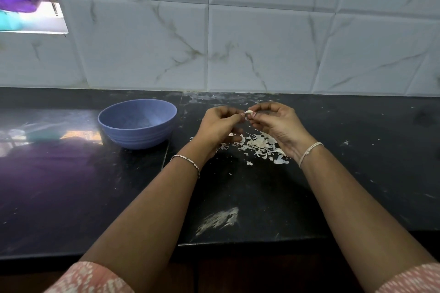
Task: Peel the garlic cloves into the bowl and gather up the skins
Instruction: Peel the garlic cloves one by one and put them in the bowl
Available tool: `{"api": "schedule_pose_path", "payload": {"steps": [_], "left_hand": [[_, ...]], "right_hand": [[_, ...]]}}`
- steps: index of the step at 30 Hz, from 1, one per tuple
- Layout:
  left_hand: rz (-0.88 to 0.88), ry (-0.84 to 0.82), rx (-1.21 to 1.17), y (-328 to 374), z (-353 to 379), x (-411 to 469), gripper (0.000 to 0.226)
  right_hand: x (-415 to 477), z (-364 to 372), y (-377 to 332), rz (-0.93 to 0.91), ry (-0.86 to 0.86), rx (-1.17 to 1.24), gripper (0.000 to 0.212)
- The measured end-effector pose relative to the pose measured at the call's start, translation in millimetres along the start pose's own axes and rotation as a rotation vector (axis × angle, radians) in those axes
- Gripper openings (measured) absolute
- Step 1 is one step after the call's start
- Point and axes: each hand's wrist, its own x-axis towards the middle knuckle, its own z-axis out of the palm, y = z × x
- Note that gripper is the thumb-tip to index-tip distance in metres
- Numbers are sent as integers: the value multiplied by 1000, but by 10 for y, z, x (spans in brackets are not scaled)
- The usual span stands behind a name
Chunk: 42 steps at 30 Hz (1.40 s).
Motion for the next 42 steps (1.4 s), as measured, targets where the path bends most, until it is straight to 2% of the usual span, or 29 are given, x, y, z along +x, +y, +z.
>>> {"api": "schedule_pose_path", "payload": {"steps": [13, 27, 37, 42], "left_hand": [[-62, -13, -185, 2, -36, -26, 3], [-82, -16, -169, 8, -45, -35, 3], [-78, 47, -131, 5, -2, -27, 9], [-38, 49, -132, -20, 17, 4, 3]], "right_hand": [[-8, -10, 2, 59, -59, 87, 12], [-16, 13, 41, -110, 18, -252, 13], [-28, 90, 40, -205, 52, -435, 21], [0, 119, 64, -227, 152, -478, 13]]}}
